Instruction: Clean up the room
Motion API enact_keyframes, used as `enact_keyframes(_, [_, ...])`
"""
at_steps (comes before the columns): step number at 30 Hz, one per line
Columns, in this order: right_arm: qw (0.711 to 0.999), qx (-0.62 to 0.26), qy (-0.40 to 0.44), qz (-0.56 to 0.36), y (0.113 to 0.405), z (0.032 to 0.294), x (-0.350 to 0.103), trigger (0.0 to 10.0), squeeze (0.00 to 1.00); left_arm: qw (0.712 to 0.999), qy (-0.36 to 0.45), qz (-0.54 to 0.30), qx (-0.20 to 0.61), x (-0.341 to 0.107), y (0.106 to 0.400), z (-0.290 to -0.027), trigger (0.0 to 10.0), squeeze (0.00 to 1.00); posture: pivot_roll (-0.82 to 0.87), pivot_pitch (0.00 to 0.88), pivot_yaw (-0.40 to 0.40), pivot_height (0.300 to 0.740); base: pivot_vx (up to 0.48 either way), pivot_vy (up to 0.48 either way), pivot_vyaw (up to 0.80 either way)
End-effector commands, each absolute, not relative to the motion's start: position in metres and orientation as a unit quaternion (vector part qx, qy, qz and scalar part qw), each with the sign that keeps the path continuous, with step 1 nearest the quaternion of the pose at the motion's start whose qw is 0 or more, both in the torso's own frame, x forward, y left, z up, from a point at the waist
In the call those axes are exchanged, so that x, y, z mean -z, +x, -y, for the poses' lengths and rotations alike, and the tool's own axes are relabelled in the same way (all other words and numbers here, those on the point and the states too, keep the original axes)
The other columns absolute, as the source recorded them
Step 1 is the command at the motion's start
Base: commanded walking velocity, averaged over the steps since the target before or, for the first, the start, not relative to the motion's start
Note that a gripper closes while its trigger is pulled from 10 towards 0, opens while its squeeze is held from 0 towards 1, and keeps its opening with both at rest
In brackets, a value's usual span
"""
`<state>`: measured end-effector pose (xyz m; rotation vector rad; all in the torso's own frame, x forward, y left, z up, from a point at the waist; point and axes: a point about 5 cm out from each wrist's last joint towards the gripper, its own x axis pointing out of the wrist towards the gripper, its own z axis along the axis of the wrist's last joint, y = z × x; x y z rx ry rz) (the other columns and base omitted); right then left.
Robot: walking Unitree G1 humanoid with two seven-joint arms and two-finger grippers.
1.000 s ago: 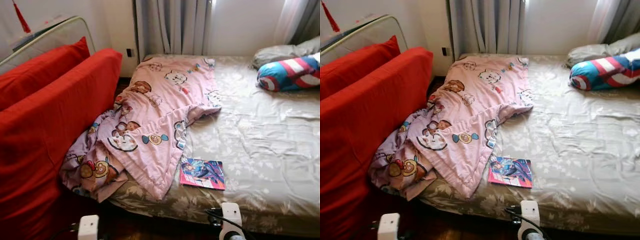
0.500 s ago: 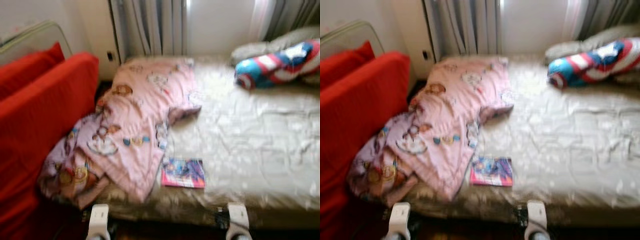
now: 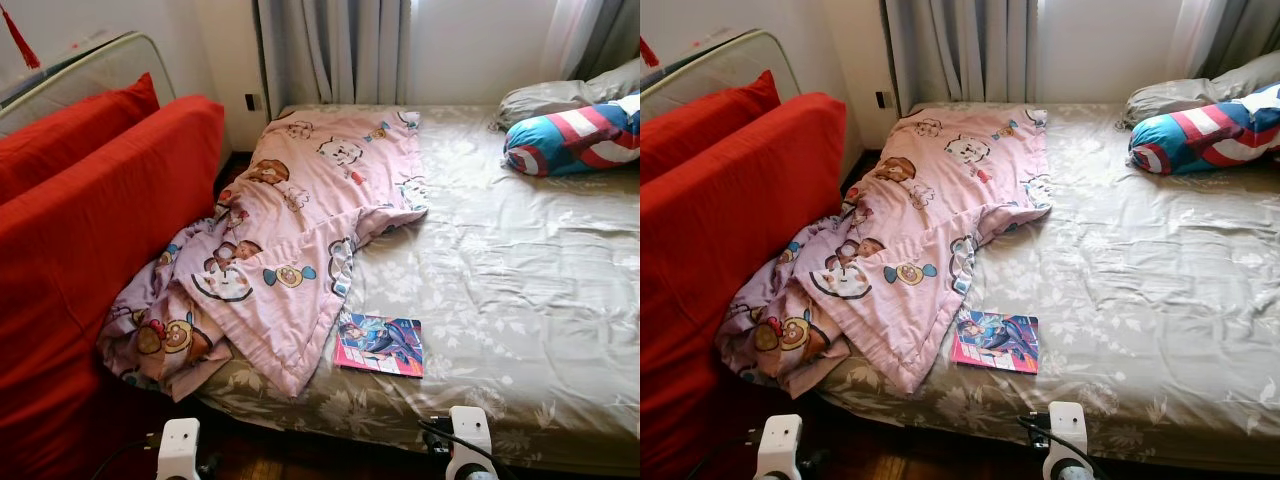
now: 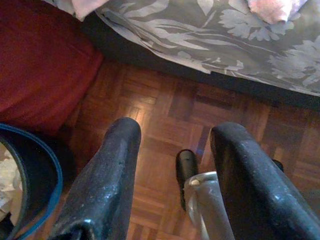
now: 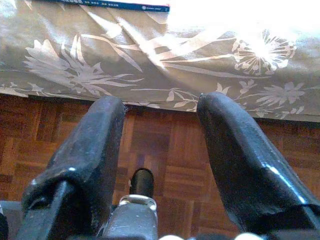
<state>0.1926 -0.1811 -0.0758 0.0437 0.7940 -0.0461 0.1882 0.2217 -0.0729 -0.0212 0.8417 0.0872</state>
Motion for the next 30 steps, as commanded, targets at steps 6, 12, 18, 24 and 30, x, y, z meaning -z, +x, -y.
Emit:
enact_keyframes(6, [0.926,0.024,0.028,-0.377,0.1969,0.1786,0.0735,10.0,0.0,0.907,-0.016,-0.418,-0.048,0.077,0.182,-0.2184,10.0,0.0,-0.04,0.0,0.047,0.74,0.214,0.0,0.0])
enact_keyframes(12, [0.927,0.025,0.03,-0.373,0.1982,0.1789,0.0726,10.0,0.0,0.907,-0.017,-0.418,-0.047,0.0771,0.182,-0.2175,10.0,0.0,-0.04,0.0,0.046,0.74,0.28,0.0,0.0])
enact_keyframes(18, [0.93,0.027,0.032,-0.366,0.2012,0.1795,0.0706,10.0,0.0,0.907,-0.017,-0.418,-0.046,0.0771,0.1819,-0.2182,10.0,0.0,-0.04,0.0,0.046,0.74,0.303,0.0,0.0])
enact_keyframes(24, [0.93,0.027,0.033,-0.365,0.2011,0.1787,0.0707,10.0,0.0,0.907,-0.016,-0.418,-0.047,0.0771,0.1813,-0.2192,10.0,0.0,-0.04,0.0,0.046,0.74,0.302,0.0,0.0])
enact_keyframes(30, [0.932,0.023,0.033,-0.361,0.202,0.1774,0.07,10.0,0.0,0.912,-0.017,-0.407,-0.044,0.0742,0.1871,-0.2177,10.0,0.0,-0.04,0.0,0.046,0.74,0.246,0.0,0.0])
